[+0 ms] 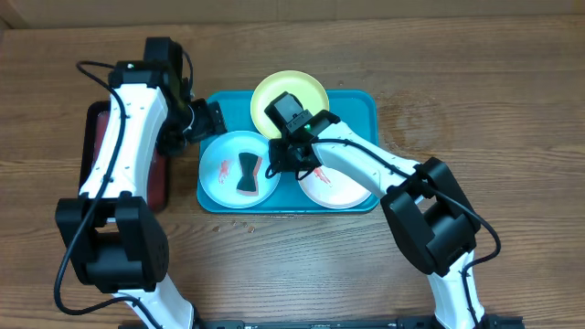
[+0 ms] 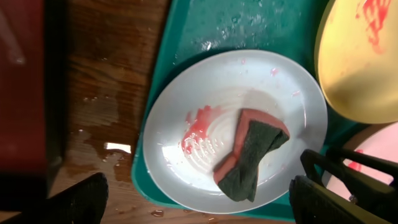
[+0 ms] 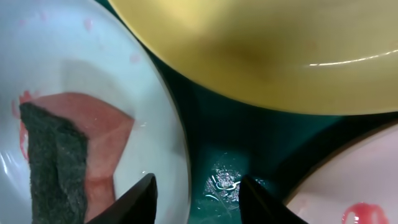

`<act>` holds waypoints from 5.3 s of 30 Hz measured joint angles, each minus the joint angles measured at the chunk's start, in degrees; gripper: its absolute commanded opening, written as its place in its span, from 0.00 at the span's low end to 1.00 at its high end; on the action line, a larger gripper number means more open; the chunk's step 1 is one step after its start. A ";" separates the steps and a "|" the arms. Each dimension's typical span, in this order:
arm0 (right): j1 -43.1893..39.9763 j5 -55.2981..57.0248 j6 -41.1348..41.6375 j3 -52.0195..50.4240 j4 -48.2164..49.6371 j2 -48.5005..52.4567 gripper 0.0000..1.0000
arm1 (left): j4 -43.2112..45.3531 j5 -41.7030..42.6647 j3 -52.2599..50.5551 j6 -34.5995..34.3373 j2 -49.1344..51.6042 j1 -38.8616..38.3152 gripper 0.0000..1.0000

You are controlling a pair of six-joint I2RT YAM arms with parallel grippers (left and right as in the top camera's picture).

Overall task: Clean dirty plates on tray and stack at the side
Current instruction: 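Grasp the sponge again with the left gripper on the plate, then hold the plate rim with right gripper and scrub with left sponge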

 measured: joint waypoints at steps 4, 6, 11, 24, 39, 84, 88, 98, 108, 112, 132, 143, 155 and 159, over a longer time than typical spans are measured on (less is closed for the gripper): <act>0.00 -0.17 0.68 0.00 0.02 0.26 0.24 | 3.63 3.15 -4.00 1.46 0.00 0.00 0.79; 0.00 -0.17 1.16 -0.02 0.20 0.31 0.20 | 5.51 4.63 -6.29 2.12 0.09 0.00 0.80; 0.00 -0.66 1.42 -0.02 0.00 0.35 0.14 | 9.07 6.60 -11.58 2.86 0.15 -0.70 0.84; -0.02 -1.33 1.64 -0.50 0.31 0.37 0.11 | 18.10 10.91 -20.02 4.55 0.22 -7.15 0.70; 0.00 -1.73 2.58 -1.33 0.50 0.57 0.11 | 20.39 10.21 -20.04 5.11 0.46 -8.81 0.48; 0.31 -2.60 2.89 -1.38 1.18 0.90 0.09 | 32.79 -14.12 -18.69 -3.26 5.14 -9.11 0.04; 0.28 -2.38 3.28 -1.38 1.11 0.90 0.04 | 33.16 -4.59 -18.60 -2.80 5.14 -8.33 0.04; -0.13 -2.14 1.07 -1.38 1.46 0.90 0.04 | 29.14 13.44 -18.60 4.83 5.22 -8.61 0.04; -0.11 -2.47 -3.78 -1.38 2.69 0.96 0.04 | 20.63 4.48 -17.99 7.67 5.27 -8.61 0.04; -0.11 -2.60 -4.87 -1.38 3.02 1.03 0.04 | 20.55 3.93 -17.94 5.27 5.27 -8.98 0.04; -0.68 -2.62 -6.34 -1.49 2.99 1.05 0.04 | 21.35 -0.46 -17.62 -5.22 5.27 -14.01 0.04; -0.37 -2.64 -6.34 -1.49 3.15 1.05 0.04 | 15.69 -25.27 -16.81 -7.28 5.29 -10.86 0.04; -0.39 -2.75 -6.32 -1.49 3.06 1.05 0.04 | 27.52 -5.16 -15.06 -5.88 5.53 -10.10 0.04; -0.39 -2.75 -6.36 -1.49 3.04 1.05 0.04 | 26.40 1.86 -15.06 -5.84 6.60 -10.10 0.04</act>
